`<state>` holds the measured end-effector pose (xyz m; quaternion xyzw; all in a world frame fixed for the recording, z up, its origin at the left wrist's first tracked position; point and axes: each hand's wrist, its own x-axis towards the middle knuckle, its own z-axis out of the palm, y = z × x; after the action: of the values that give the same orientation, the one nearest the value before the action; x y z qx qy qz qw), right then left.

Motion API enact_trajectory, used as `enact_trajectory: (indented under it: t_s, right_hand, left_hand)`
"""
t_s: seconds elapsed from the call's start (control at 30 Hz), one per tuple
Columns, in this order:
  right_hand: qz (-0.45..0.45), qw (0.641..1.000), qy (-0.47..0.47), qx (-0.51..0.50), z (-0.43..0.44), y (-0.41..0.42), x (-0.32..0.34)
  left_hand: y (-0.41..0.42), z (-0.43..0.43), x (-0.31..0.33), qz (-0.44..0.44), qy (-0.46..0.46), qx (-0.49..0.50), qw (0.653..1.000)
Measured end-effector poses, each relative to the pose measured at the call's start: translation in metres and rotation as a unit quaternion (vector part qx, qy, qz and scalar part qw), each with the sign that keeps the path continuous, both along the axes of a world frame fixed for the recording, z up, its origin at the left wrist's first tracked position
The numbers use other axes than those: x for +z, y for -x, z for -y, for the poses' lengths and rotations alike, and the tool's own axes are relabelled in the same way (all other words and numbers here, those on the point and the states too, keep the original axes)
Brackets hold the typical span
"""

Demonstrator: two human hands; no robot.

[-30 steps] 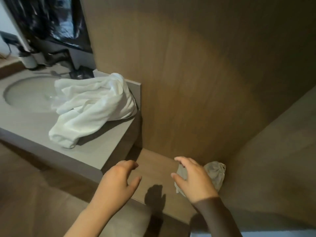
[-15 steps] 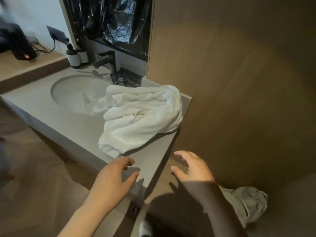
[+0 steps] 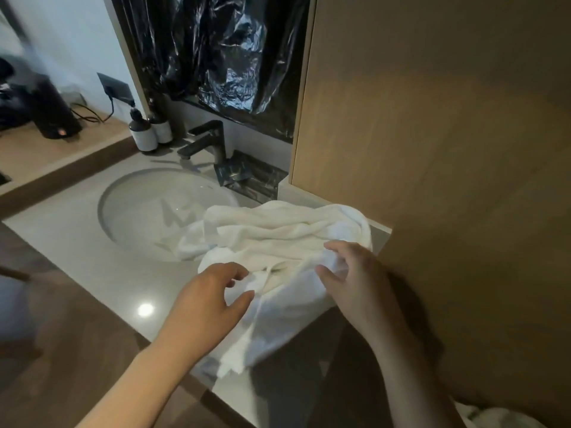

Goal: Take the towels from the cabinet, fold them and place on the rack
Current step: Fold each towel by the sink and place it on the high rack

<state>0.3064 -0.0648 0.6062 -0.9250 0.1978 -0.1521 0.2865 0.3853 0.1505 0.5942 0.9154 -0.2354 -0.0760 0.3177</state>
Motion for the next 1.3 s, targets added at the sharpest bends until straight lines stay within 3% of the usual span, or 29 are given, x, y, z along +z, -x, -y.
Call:
enact_trajectory:
  t_s: [0.3,0.77,1.1,1.3]
  right_hand:
    - [-0.021,0.998,0.024,-0.052,-0.004,-0.038,-0.007]
    - [-0.027,0.956,-0.032,-0.291,-0.094,-0.034,-0.007]
    - [-0.034,0.929,-0.037,-0.367,-0.120,-0.016,-0.024]
    - [0.053,0.899,-0.038,-0.433,-0.116,-0.007,-0.025]
  left_hand:
    - [-0.068,0.014,-0.003,-0.002,0.036,-0.060,0.998]
    - [-0.159,0.023,-0.020,-0.005,0.054,-0.343,0.938]
    - [-0.172,0.028,-0.062,-0.041,0.001,-0.379,0.924]
    - [-0.160,0.026,-0.073,-0.012,0.000,-0.383,0.924]
